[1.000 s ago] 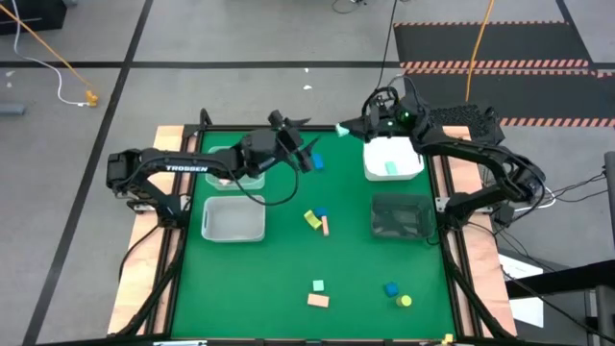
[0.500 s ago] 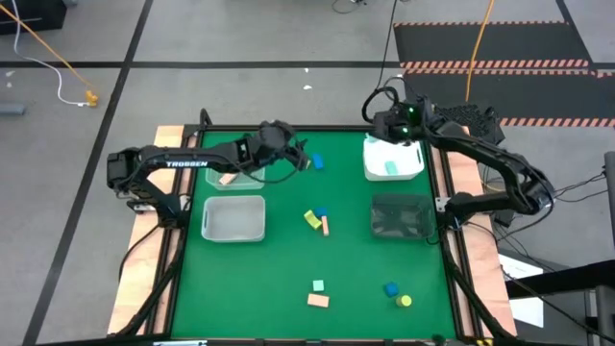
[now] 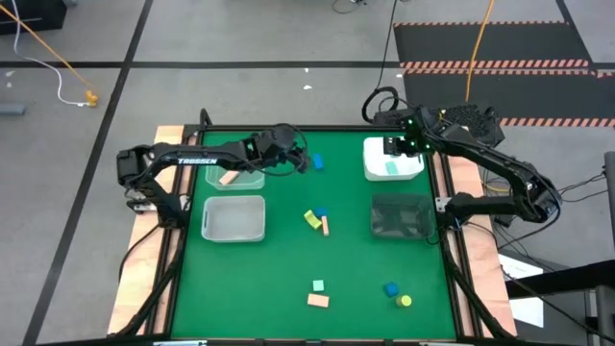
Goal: Sort & place blocks by color
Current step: Put the left light blue block into the white bin, then put the top yellow block into the black transparent bin
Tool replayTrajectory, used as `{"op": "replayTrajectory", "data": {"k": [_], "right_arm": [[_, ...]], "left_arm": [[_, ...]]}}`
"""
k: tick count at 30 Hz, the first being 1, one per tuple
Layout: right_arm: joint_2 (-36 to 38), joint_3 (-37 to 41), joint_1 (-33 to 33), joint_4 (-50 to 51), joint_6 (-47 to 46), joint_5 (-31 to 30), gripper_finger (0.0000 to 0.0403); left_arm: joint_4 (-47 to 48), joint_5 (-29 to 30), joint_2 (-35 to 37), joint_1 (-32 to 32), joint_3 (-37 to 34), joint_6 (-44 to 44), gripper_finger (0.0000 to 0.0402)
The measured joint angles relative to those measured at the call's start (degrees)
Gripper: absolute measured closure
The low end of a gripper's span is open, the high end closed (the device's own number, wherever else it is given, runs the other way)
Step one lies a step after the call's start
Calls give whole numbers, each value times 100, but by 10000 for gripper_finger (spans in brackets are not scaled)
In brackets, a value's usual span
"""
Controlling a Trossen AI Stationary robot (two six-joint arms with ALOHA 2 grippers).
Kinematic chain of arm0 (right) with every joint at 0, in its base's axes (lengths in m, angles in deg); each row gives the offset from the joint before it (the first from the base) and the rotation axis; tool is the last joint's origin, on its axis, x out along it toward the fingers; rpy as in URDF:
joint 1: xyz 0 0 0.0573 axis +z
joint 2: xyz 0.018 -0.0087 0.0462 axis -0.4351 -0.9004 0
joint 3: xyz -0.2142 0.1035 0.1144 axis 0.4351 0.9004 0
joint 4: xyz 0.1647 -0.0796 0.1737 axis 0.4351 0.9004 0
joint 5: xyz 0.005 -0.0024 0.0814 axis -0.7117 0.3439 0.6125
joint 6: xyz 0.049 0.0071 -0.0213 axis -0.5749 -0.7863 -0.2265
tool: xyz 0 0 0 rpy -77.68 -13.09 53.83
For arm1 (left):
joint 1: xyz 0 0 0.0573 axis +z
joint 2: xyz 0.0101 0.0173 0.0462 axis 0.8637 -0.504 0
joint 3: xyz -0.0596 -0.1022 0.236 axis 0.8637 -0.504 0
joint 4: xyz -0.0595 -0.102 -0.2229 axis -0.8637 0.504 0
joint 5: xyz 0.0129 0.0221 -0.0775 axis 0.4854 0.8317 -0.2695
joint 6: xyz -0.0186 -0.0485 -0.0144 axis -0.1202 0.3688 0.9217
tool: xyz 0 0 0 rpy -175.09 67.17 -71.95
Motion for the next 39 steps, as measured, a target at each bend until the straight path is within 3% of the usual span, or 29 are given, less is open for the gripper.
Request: {"op": "replayTrajectory", "data": {"k": [8, 20, 32, 39], "right_arm": [[0, 0, -2, -72, 632, 4, 172], [0, 0, -2, -495, 716, 8, 129], [-2, 0, -2, -634, 690, 23, 129], [-2, 0, -2, -811, 690, 23, 128]], "left_arm": [[-174, -10, -584, -9, 0, -415, 225], [-697, -97, -1094, 40, 0, -217, 136], [-964, -31, -1768, 353, 72, 762, 159], [-1002, -277, -1764, 239, 72, 566, 162]]}}
